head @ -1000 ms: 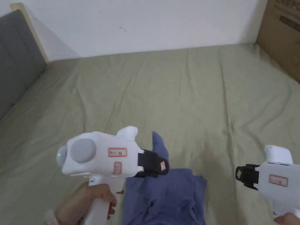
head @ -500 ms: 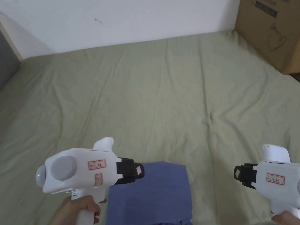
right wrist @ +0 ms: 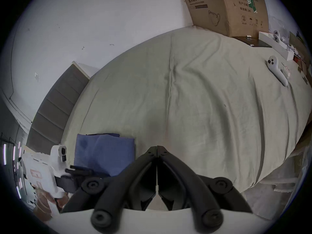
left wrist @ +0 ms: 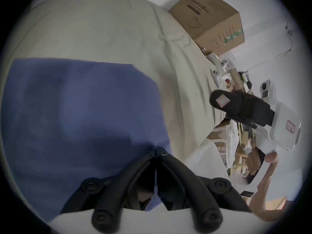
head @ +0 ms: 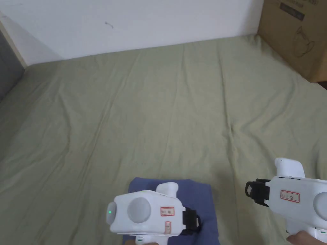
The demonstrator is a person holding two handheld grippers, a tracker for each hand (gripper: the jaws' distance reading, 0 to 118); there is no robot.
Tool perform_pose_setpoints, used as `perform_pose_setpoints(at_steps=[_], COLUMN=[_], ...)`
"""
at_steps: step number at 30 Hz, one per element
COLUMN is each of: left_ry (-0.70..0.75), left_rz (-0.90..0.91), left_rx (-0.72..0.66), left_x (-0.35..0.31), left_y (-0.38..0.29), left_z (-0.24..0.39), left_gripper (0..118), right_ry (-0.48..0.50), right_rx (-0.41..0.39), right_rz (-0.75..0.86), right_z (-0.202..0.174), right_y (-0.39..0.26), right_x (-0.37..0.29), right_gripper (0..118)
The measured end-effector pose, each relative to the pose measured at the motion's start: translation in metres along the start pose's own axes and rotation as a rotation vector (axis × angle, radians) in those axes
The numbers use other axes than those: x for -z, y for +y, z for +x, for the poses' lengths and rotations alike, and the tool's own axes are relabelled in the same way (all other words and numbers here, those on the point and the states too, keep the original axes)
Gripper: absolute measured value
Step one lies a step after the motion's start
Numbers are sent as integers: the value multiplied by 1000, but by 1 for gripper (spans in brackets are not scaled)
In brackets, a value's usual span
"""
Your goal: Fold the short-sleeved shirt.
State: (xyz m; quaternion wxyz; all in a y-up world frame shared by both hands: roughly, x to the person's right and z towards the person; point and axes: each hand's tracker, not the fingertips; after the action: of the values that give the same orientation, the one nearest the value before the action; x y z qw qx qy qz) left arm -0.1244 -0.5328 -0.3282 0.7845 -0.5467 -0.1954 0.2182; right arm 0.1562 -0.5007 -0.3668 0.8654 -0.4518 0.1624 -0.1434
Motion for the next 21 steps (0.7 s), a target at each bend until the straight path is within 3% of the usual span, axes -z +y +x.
perform_pose_setpoints(at_steps=[6, 12, 17, 21], left_ry=[9, -147, -150, -132], left_rz=[-48, 6, 147, 256], left_rx=[142, 34, -17, -93], left_x=[17, -16, -89, -139], left_y=[-8, -4, -3, -16], left_z=[30, 8, -33, -90], left_gripper=[1, 2, 1, 1], right_ry=[-11, -10, 38, 132], right_rx=[-10, -52, -125, -197], right_rz=[-2, 1, -6, -8], right_z=[-1, -13, -42, -83], right_y=[3, 9, 16, 20], right_x=[-2, -7, -6, 0], right_gripper=[0, 0, 0, 0])
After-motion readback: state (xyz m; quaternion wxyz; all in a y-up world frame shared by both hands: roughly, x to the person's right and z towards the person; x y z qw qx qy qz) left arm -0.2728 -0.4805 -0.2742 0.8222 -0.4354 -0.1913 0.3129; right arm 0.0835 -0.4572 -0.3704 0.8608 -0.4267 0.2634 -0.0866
